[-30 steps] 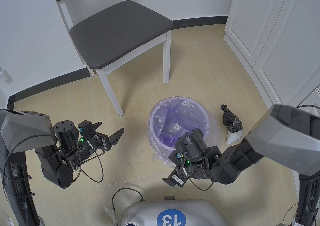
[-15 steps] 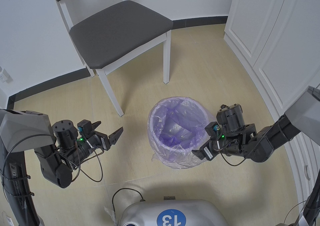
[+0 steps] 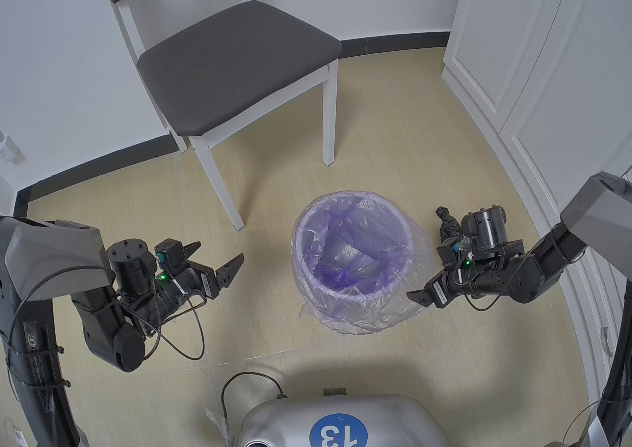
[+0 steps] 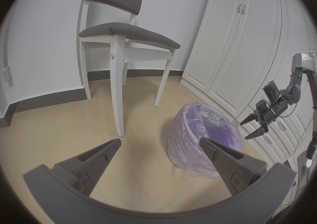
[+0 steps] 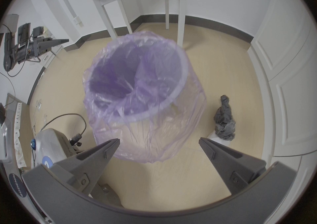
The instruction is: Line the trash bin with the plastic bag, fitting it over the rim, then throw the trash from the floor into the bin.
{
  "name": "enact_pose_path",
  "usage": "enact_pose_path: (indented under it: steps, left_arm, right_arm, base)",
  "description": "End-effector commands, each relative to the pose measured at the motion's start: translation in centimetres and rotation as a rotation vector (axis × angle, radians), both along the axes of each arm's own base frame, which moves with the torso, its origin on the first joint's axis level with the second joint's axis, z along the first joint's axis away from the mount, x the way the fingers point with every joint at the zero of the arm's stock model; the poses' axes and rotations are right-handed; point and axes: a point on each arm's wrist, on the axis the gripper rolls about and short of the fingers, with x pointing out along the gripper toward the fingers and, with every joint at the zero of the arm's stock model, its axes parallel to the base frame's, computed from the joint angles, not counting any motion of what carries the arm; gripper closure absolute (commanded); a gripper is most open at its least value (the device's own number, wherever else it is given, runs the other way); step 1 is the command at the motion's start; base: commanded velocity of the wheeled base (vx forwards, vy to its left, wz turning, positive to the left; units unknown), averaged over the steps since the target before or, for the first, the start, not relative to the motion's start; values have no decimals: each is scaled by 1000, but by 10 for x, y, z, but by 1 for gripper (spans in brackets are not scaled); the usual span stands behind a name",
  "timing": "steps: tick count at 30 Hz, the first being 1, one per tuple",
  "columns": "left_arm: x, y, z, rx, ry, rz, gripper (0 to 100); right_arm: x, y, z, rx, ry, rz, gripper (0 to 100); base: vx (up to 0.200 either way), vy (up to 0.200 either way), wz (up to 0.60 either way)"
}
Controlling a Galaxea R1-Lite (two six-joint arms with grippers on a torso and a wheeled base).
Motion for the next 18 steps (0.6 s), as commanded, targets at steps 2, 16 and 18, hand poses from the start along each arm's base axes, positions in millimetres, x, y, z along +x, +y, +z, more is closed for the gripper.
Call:
enact_pose_path:
  steps: [2, 16, 18]
  left_arm:
    - [1, 0, -2, -3, -5, 1, 0]
    - [3, 4, -5, -2, 1, 15, 0]
    - [3, 4, -7, 1, 6, 14, 0]
  right_arm:
    - [14, 4, -40, -25, 71, 24, 0]
    - [56, 6, -61, 20, 34, 20, 100]
    - [62, 5, -66, 18, 40, 16, 100]
  base:
    - [0, 0, 0]
    - [0, 0, 0]
    - [0, 0, 0]
